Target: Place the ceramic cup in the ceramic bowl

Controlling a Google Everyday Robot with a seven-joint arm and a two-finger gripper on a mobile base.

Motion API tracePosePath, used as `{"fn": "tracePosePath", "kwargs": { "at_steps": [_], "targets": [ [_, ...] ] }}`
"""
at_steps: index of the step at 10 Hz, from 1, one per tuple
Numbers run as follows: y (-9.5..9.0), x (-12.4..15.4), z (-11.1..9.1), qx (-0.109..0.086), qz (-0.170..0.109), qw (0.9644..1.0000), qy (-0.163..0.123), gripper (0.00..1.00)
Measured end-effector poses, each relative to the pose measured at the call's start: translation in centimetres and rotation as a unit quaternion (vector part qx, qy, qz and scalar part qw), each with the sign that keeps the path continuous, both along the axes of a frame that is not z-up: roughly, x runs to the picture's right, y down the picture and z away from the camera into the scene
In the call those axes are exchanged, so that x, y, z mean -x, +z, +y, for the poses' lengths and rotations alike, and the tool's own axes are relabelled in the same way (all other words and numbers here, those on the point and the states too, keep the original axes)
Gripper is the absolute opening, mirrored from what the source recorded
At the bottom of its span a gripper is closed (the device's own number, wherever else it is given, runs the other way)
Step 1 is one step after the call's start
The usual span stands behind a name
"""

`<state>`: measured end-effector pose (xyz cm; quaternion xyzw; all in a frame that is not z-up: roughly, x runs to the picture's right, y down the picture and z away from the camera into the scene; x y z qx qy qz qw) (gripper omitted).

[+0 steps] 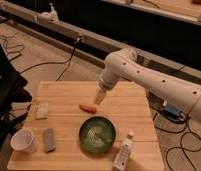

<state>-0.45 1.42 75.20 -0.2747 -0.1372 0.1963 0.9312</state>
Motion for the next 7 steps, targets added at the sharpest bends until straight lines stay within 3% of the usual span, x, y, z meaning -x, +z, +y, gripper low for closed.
{"fn": "tracePosePath", "kwargs": {
  "at_steps": [3, 7],
  "targets": [
    [-0.7, 4.3, -1.1, -0.008, -0.048, 0.9988, 0.000, 0.80],
    [-3.7, 11.4, -2.4, -0.044, -0.135, 0.9897, -0.017, 0.80]
  ]
}}
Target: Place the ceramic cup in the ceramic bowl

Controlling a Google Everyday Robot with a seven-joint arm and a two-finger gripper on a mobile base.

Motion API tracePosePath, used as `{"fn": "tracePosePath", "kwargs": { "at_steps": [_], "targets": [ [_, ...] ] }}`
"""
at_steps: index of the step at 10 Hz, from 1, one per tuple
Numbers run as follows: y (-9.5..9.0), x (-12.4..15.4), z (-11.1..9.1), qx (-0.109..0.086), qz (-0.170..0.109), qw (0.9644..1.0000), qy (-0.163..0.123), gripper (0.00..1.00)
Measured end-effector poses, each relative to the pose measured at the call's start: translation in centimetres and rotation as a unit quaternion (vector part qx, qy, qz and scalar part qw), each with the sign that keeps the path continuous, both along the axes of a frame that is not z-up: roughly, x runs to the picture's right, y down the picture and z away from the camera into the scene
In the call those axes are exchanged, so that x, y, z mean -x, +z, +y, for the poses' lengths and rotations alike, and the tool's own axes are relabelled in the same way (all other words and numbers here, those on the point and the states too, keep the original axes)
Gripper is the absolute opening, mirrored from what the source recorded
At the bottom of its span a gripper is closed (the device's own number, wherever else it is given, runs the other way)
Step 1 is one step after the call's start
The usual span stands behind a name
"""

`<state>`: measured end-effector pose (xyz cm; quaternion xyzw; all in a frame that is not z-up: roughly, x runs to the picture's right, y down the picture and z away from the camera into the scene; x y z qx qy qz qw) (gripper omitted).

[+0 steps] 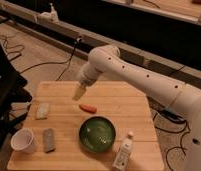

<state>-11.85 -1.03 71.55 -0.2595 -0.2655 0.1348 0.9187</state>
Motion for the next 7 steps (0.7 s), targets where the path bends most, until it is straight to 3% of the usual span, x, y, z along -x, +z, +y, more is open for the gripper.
{"fn": "tracePosePath", "kwargs": {
  "at_steps": [2, 4, 7],
  "targets": [
    [-1.7, 4.6, 0.6, -0.015, -0.047, 0.9985, -0.025, 0.80],
    [-3.8, 9.2, 2.1, -0.021, -0.101, 0.9935, -0.050, 0.80],
    [-4.2, 9.7, 2.3, -0.022, -0.109, 0.9923, -0.053, 0.80]
  ]
}}
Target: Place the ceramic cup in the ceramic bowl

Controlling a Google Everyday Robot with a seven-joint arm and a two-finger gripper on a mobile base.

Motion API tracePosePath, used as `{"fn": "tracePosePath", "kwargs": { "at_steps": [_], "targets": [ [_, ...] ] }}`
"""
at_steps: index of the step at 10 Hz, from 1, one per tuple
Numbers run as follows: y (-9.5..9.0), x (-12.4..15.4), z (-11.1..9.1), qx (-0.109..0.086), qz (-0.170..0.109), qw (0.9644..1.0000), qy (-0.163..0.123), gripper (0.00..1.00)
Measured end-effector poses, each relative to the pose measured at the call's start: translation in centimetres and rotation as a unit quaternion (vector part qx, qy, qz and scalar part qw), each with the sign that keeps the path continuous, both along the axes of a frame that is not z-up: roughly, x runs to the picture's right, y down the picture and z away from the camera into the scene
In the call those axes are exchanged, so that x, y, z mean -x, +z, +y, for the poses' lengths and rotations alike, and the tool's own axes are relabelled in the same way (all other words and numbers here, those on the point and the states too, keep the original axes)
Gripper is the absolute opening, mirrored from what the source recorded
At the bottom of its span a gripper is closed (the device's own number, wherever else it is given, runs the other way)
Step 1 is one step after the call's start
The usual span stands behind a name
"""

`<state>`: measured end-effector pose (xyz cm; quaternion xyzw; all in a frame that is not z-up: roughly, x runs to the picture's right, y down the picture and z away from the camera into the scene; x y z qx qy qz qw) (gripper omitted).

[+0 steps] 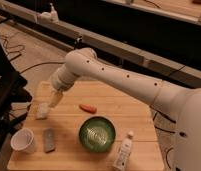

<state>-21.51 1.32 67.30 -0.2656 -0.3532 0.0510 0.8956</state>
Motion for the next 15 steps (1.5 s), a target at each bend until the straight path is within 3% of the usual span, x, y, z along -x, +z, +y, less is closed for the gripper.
{"fn": "tracePosePath", "kwargs": {
  "at_steps": [3, 5, 10, 15],
  "targets": [
    [0.7, 0.2, 0.4, 0.001, 0.009, 0.9999, -0.007, 0.80],
    [1.4, 1.8, 1.7, 0.005, 0.011, 0.9997, -0.023, 0.80],
    [2.3, 8.9, 6.0, 0.029, -0.026, 0.9973, -0.062, 0.80],
    [2.5, 16.1, 10.1, 0.057, -0.074, 0.9938, -0.060, 0.80]
  ]
}}
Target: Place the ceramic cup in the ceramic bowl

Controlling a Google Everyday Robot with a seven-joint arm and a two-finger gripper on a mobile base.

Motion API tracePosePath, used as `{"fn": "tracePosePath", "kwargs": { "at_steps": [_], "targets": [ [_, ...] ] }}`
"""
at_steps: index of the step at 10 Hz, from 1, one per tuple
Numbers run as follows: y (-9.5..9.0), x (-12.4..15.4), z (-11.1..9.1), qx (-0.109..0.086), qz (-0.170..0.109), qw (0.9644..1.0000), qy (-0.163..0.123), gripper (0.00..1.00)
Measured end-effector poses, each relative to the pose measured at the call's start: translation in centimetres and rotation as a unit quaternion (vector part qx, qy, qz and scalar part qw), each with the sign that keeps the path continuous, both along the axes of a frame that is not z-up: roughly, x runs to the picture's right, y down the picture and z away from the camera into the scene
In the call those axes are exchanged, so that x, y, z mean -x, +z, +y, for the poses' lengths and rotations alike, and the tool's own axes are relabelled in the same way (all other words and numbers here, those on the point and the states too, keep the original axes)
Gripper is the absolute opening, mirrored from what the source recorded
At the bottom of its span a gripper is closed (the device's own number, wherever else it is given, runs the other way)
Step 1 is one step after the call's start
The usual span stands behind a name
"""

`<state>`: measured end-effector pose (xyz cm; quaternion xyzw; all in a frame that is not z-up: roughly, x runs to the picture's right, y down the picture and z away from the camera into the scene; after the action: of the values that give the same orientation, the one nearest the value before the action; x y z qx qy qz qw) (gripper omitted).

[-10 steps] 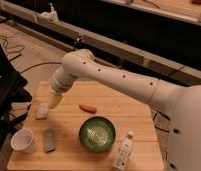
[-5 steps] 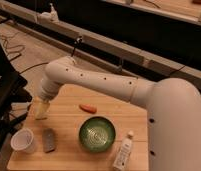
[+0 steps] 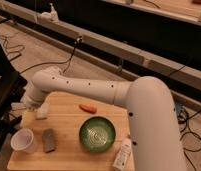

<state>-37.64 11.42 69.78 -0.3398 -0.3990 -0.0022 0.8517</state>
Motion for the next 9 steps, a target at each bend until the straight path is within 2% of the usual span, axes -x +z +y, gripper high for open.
{"fn": "tracePosePath", "kwargs": {
  "at_steps": [1, 6, 9],
  "targets": [
    [-0.5, 1.1, 0.9, 0.004, -0.011, 0.9999, -0.003, 0.80],
    [-0.3, 0.9, 1.0, 0.005, -0.008, 0.9999, -0.004, 0.80],
    [0.5, 0.8, 4.1, 0.039, 0.008, 0.9992, -0.005, 0.80]
  ]
}}
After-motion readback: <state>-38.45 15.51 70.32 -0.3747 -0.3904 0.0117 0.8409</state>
